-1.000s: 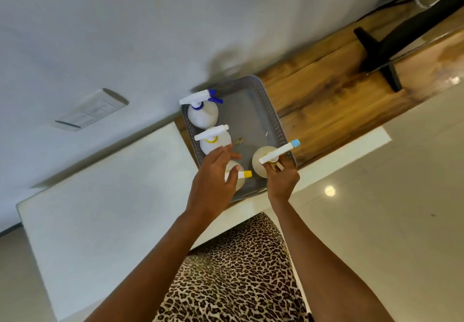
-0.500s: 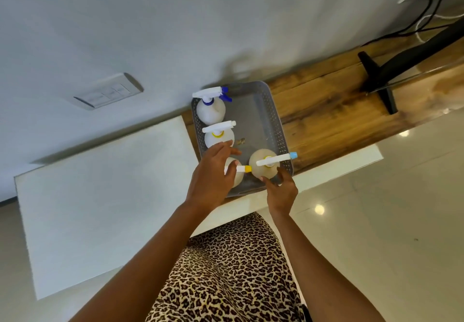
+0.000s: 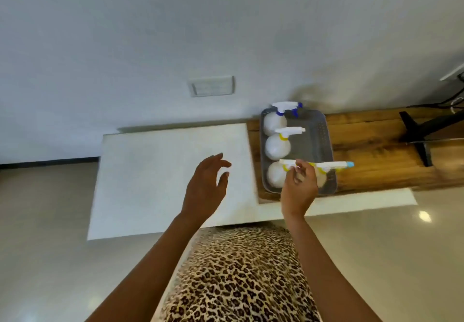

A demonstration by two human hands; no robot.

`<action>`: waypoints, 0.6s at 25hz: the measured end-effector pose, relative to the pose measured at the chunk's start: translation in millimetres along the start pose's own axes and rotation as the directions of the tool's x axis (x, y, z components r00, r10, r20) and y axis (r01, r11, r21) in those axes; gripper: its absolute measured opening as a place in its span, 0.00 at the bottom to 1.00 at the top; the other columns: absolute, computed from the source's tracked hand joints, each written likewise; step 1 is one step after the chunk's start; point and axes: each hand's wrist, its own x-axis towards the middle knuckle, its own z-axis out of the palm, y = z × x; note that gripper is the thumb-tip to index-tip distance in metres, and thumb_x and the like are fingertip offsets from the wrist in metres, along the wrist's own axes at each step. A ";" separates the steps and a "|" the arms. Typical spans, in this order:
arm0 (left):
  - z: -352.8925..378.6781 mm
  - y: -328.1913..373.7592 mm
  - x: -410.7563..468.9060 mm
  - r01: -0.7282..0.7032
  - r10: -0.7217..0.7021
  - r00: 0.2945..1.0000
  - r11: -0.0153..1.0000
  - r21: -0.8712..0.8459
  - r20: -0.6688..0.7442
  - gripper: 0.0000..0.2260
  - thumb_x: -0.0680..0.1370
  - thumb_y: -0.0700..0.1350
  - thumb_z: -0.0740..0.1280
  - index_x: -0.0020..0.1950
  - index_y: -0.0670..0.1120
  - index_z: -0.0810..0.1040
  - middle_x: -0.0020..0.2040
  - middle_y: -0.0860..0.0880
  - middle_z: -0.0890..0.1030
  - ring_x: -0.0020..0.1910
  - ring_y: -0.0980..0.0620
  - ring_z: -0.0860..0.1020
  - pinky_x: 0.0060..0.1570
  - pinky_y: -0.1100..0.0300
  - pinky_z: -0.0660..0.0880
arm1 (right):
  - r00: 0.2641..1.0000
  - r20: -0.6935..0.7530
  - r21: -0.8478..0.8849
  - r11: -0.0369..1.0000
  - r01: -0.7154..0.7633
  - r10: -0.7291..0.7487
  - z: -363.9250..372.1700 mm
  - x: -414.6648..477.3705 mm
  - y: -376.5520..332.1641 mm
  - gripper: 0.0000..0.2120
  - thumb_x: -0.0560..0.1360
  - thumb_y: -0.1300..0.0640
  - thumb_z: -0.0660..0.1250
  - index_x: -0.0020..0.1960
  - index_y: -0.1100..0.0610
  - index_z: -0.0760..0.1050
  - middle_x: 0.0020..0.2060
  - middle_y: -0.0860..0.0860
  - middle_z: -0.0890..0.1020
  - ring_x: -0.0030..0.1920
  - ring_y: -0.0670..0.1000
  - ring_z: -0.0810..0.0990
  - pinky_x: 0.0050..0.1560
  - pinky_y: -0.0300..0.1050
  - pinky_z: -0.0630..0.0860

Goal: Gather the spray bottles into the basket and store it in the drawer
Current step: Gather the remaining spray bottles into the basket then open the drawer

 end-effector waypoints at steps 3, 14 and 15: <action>-51.2 -43.0 -35.3 0.060 -0.058 0.993 0.998 0.013 -0.100 0.10 0.77 0.43 0.63 0.57 0.49 0.76 0.67 0.51 0.73 0.68 0.53 0.68 0.58 0.68 0.62 | 0.981 0.147 0.011 0.992 0.127 -0.128 42.8 -53.8 -40.3 0.10 0.75 0.65 0.64 0.55 0.62 0.76 0.50 0.57 0.81 0.48 0.51 0.78 0.50 0.47 0.77; -202.3 -196.3 -142.8 0.385 -0.396 0.821 0.916 -0.112 -0.411 0.12 0.75 0.40 0.65 0.59 0.45 0.75 0.60 0.45 0.79 0.57 0.50 0.76 0.53 0.64 0.69 | 0.500 0.821 0.009 0.883 0.468 -0.274 193.8 -258.2 -96.7 0.09 0.75 0.62 0.64 0.55 0.58 0.76 0.53 0.52 0.81 0.51 0.52 0.80 0.51 0.46 0.77; -209.7 -209.4 -147.3 0.413 -0.423 0.801 0.903 -0.122 -0.424 0.13 0.75 0.39 0.65 0.59 0.44 0.75 0.60 0.45 0.79 0.57 0.48 0.76 0.53 0.63 0.69 | 0.460 0.848 0.009 0.875 0.484 -0.263 207.6 -271.1 -97.1 0.08 0.75 0.62 0.64 0.55 0.58 0.75 0.53 0.53 0.81 0.51 0.52 0.80 0.51 0.45 0.77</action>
